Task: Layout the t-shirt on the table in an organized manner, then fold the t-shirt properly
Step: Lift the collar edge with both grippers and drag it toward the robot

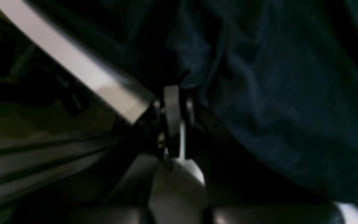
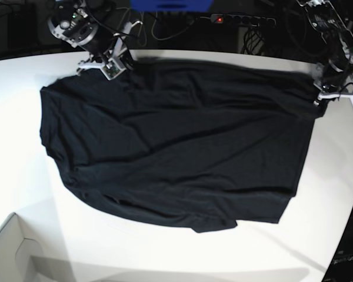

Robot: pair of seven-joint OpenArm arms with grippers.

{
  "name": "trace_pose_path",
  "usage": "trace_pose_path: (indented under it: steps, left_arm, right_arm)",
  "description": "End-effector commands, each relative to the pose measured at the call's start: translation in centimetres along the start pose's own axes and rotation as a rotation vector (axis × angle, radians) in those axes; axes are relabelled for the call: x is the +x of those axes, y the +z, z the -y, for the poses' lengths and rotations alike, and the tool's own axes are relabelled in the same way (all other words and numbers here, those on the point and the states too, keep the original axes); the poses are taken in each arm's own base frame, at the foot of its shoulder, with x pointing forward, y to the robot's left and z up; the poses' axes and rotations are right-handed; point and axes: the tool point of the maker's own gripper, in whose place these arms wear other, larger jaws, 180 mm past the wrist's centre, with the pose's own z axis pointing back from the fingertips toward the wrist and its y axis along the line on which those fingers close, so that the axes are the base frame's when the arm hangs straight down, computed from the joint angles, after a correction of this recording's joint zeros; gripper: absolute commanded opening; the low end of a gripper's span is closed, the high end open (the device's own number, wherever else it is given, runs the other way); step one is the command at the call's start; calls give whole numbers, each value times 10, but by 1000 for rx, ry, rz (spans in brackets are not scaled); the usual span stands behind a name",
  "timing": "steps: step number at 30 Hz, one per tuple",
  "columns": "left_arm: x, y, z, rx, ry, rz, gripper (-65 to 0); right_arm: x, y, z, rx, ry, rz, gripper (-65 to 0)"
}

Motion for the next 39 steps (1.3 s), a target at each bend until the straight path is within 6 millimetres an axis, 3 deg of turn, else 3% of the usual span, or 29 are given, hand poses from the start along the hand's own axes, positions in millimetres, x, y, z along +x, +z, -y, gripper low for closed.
trace_pose_path:
  steps: [1,11,22,26,34,39]
  left_arm:
    - [17,3,5,-15,-13,50,-649]
    - [41,16,29,-60,-72,123,-649]
    - [69,6,58,-116,-60,188,-649]
    - [79,1,71,-144,-53,209,-649]
    - [70,-27,92,-188,-58,141,-649]
    - [84,-37,100,-172,-81,156,-649]
  right_arm:
    - [12,5,0,-5,2,49,-650]
    - [58,21,7,-48,78,157,-650]
    - [100,12,32,-96,130,253,-650]
    - [107,6,40,-103,134,267,-650]
    - [110,-13,54,-103,116,267,-650]
    - [110,-23,61,-106,100,261,-650]
